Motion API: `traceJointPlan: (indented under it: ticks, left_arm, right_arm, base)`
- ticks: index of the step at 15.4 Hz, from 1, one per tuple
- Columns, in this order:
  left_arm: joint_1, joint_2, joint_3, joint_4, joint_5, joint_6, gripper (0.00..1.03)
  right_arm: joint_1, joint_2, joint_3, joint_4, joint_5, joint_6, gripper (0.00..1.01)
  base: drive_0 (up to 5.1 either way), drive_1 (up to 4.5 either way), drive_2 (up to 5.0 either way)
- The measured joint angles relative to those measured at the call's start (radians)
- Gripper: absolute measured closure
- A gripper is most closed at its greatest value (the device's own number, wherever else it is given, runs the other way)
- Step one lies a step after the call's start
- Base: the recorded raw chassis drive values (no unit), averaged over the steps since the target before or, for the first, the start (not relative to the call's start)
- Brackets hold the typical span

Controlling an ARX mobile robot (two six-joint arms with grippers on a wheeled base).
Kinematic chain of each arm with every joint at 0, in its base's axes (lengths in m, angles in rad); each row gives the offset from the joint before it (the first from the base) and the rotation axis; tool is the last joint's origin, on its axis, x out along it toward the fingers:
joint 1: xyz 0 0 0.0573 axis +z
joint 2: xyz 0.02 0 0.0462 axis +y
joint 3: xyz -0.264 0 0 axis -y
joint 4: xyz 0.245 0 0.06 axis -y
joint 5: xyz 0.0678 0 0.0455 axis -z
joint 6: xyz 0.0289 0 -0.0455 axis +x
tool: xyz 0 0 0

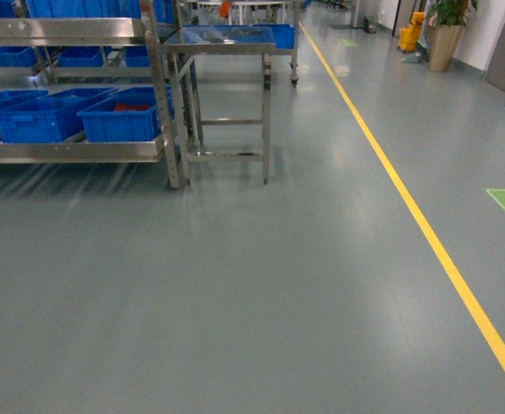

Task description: Sort blue parts and orange caps into right shelf containers

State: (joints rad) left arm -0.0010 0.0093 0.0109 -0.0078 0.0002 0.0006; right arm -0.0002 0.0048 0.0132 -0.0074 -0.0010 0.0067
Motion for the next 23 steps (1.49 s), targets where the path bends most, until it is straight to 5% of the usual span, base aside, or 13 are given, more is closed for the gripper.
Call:
traceJointPlan:
  ticks: [23]
  left_arm:
    - [0.000, 0.000, 0.000, 0.000, -0.002, 0.000, 0.61]
  right_arm:
    - [0.000, 0.000, 0.000, 0.003, 0.000, 0.000, 0.57]
  base:
    - [0.0, 4.13, -4.2]
